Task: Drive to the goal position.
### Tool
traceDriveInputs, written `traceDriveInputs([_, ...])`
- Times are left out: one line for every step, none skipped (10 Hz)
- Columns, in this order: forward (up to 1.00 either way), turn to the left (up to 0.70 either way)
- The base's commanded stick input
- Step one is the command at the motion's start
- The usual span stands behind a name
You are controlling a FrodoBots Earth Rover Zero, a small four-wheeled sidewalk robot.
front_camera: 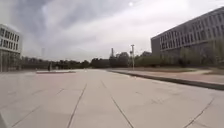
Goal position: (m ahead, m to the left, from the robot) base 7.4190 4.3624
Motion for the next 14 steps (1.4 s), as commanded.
traceDriveInputs([0.50,0.00])
traceDriveInputs([0.50,0.00])
traceDriveInputs([0.50,0.00])
traceDriveInputs([0.50,0.00])
traceDriveInputs([0.50,0.00])
traceDriveInputs([0.50,0.00])
traceDriveInputs([0.50,0.00])
traceDriveInputs([0.50,0.00])
traceDriveInputs([0.50,0.00])
traceDriveInputs([0.50,0.00])
traceDriveInputs([0.50,0.00])
traceDriveInputs([0.50,0.00])
traceDriveInputs([0.50,0.00])
traceDriveInputs([0.50,0.00])
